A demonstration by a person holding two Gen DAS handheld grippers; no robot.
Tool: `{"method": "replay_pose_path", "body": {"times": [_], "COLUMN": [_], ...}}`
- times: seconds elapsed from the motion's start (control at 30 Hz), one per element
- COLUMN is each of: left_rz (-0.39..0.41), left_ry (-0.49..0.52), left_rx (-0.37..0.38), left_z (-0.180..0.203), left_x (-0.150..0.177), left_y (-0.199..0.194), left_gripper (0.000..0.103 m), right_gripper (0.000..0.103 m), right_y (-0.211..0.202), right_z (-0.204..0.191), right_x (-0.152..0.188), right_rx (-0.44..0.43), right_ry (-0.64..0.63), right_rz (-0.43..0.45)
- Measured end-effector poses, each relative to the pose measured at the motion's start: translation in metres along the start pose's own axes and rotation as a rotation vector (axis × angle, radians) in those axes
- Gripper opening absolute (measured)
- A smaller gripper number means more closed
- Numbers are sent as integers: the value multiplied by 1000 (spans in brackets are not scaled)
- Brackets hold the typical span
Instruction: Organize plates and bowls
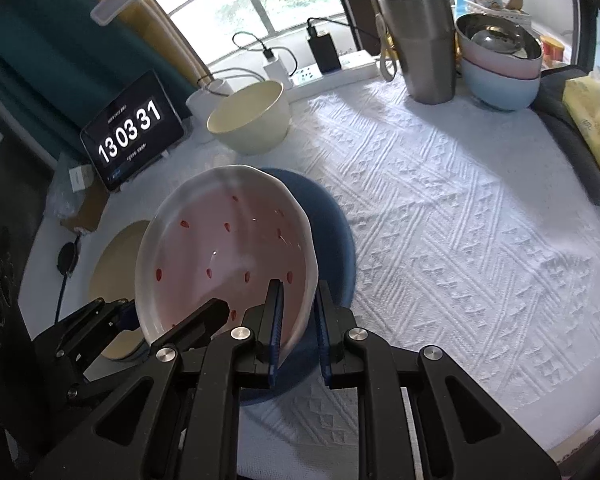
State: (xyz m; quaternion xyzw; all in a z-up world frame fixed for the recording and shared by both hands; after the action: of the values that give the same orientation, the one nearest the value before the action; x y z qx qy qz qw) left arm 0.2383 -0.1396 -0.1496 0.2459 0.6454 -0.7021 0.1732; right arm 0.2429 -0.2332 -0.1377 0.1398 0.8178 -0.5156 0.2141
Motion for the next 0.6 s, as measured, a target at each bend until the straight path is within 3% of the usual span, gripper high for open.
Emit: {"method": "replay_pose_path", "body": {"times": [0.6], "left_rz": [-26], "left_ry": [10], "left_rx": [22], "left_z": [-5], "left_x": [4], "left_y": [1], "left_gripper": [46], "right_gripper": [19], "right_y": [17], "right_z": [-4], "right_x": [2], "right_rx": [48], "right_ry": [-1], "right_rz": [-50]}}
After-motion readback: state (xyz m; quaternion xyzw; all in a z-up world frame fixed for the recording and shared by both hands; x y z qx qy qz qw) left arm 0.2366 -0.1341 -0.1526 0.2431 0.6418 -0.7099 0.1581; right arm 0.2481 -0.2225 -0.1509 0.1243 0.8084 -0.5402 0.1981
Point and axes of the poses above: each gripper's, at about its wrist camera, not at the fingertips, and y roughly the way its jaws point, z to its right, x to its underside, the point moved 6 cm from there along y, roughly the way its jaws point, and after that the axes turned 2 degrees about -x, right-handed, at the moved point
